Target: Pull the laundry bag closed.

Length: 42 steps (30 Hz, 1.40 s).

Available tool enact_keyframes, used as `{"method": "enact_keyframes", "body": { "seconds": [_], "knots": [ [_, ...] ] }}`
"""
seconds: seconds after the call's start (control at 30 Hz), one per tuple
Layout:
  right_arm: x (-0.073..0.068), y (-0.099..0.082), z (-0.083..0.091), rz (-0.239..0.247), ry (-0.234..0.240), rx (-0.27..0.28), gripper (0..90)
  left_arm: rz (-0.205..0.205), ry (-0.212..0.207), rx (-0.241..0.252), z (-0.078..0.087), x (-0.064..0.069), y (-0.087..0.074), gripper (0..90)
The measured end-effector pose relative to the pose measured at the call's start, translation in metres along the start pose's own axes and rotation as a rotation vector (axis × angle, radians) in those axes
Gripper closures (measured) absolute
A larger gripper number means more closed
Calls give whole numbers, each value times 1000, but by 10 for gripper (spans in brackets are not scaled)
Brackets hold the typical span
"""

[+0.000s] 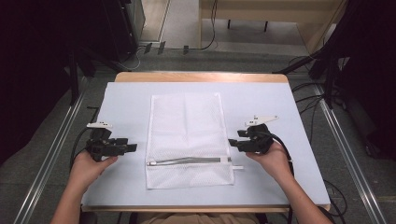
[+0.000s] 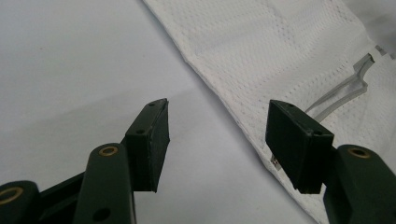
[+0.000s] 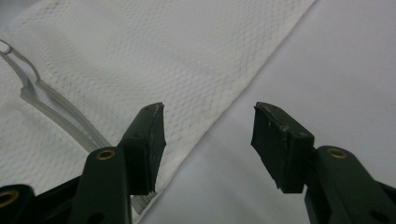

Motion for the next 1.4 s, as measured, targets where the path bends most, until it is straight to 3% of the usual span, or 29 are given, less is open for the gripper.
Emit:
{"method": "enact_keyframes", "body": {
  "seconds": [0.83,1.4],
  "knots": [
    [-38,18,-25,89,75,-27,504,-4,9,12,10,3,-11,407],
    [-63,28,-43,118,126,-46,561,-2,-1,14,12,7,-13,434]
  ]
}}
Point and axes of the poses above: each handheld gripper's, and its own axes: z roughly backward along the jaws, y roughly out of its top, x roughly to its right, the point moved 8 cm from there along -z, roughly forward along the jaws, and after that the axes turned 12 degrees about y, right-handed, at the moved point
